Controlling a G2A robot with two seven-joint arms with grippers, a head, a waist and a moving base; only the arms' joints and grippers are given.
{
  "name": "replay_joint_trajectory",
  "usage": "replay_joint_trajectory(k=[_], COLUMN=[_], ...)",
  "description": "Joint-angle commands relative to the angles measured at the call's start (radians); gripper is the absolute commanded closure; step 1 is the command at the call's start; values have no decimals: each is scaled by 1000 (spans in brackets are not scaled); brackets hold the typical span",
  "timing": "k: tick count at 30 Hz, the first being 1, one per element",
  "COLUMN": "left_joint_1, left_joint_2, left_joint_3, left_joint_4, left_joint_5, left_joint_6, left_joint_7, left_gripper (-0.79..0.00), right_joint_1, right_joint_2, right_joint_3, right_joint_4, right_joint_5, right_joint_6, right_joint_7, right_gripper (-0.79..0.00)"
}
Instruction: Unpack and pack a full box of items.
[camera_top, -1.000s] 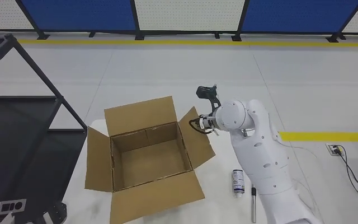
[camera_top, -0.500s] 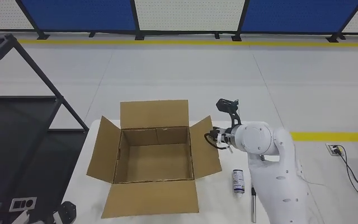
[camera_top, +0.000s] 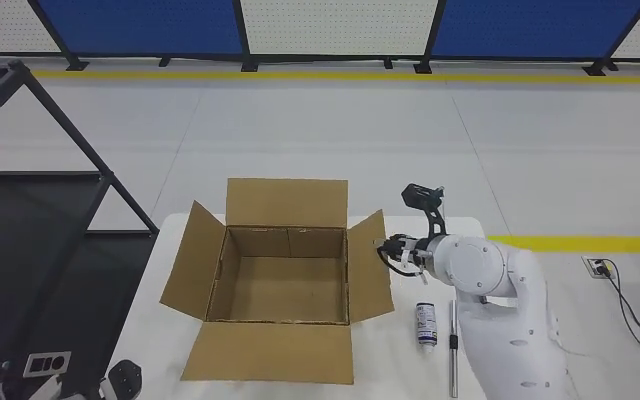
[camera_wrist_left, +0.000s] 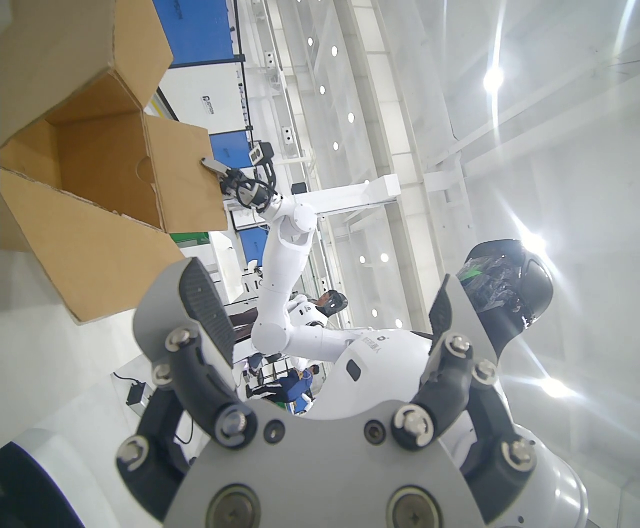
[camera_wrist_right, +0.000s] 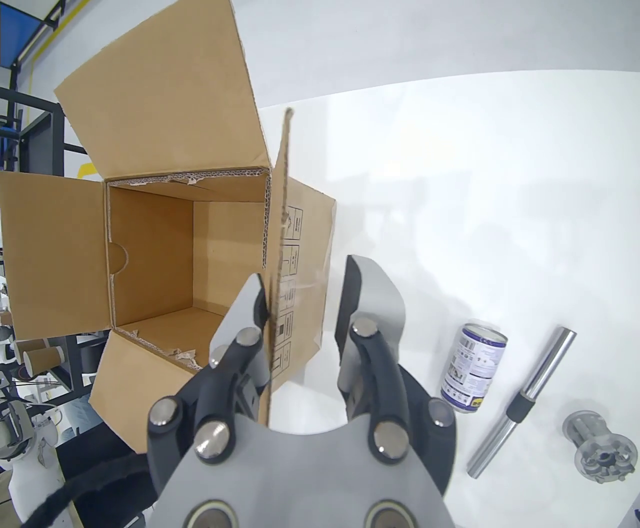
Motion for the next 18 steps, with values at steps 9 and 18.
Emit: replay_joint_trajectory(k=[9, 18], left_joint_1=[-3, -38], left_joint_2=[1, 10], left_joint_3=[9, 71], left_joint_4=[-11, -45], left_joint_5=[2, 80], left_joint_6=[11, 60], left_joint_7=[-6, -37], left_gripper=[-785, -785], right_joint_1=[-101, -399], right_joint_2=[21, 42], right_joint_3=[95, 288], right_joint_4=[-196, -429], right_joint_5=[0, 10], right_joint_6=[49, 154], right_joint_7=[-13, -17], right_gripper=[-785, -785])
